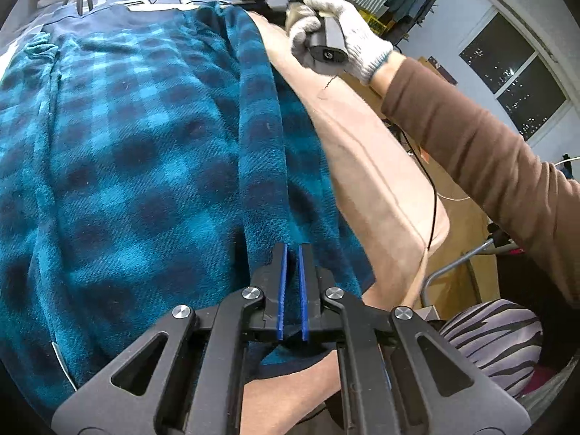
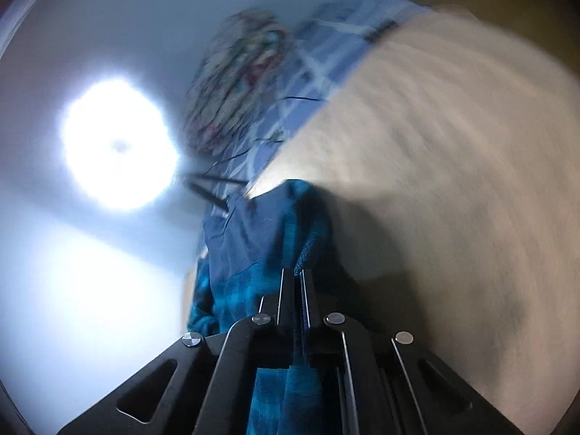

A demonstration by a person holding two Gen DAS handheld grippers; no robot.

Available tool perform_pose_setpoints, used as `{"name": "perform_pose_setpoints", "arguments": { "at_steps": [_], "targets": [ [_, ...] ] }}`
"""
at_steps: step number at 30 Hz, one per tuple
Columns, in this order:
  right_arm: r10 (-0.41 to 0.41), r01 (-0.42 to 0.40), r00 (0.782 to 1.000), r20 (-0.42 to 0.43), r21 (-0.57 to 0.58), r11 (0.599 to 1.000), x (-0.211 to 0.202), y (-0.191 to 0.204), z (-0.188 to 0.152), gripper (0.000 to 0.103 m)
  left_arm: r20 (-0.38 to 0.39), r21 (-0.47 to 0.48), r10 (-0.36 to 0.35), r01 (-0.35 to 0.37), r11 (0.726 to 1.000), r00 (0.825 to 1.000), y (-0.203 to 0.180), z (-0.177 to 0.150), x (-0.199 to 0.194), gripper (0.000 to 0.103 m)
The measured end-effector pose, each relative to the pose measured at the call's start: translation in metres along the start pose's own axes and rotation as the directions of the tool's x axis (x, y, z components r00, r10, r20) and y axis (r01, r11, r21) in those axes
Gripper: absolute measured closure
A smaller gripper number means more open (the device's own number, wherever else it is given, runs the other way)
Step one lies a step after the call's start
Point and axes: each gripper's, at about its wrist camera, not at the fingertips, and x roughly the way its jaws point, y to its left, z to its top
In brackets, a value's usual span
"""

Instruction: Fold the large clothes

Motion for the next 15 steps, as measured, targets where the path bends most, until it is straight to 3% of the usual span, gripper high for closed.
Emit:
{"name": "perform_pose_setpoints", "arguments": {
  "at_steps": [10,15],
  "targets": [
    [-0.17,0.172,0.985,0.026,-0.179,0.969,0.012,0.051,-0.005,0.103,-0.003,-0.043,-0.036,0.036,0.998,0.999,0.003,-0.006,-0.003,0.1],
    [-0.195,0.206,0.979,0.067,-0.373,0.905,0.029,0.118,-0.011,0.103,0.018,-0.09,-0.075,0.077,0.993,0.997,0.01,-0.007,-0.011,0.101]
  ]
}}
